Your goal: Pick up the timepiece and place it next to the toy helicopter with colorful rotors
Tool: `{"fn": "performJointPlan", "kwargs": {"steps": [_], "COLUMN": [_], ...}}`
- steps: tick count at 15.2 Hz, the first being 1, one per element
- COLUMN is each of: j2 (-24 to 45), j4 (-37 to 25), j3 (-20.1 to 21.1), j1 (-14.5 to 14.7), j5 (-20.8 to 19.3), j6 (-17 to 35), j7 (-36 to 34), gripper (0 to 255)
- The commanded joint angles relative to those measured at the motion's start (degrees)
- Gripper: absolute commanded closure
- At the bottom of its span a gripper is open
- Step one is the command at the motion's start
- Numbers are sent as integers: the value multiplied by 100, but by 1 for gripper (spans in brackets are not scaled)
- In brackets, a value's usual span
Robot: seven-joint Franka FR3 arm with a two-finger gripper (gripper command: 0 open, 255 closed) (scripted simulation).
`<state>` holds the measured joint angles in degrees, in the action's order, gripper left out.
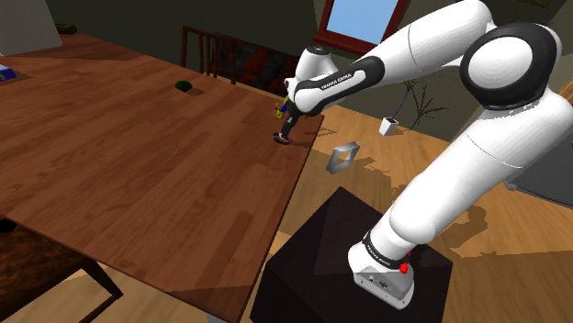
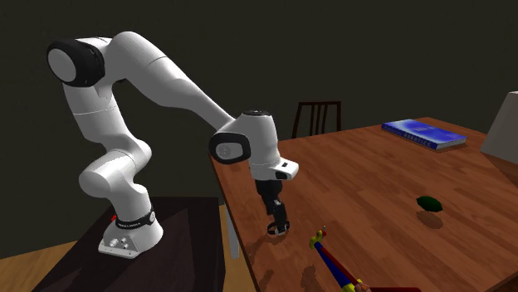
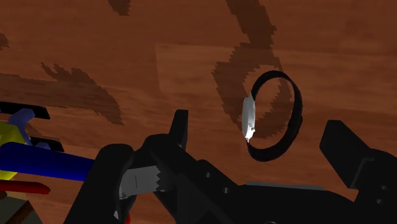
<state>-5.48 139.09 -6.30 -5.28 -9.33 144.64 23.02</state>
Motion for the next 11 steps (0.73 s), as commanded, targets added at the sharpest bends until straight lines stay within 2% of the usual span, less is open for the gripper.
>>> {"fn": "performJointPlan", "kwargs": {"steps": [1, 3, 11], "j2": [-245, -520, -520], "j4": [-49, -128, -128], "j3": [16, 41, 42], "j1": [13, 30, 29], "j5": [14, 30, 31], "j6": [-296, -653, -653], "j7": [14, 21, 21], "gripper": [0, 0, 0]}}
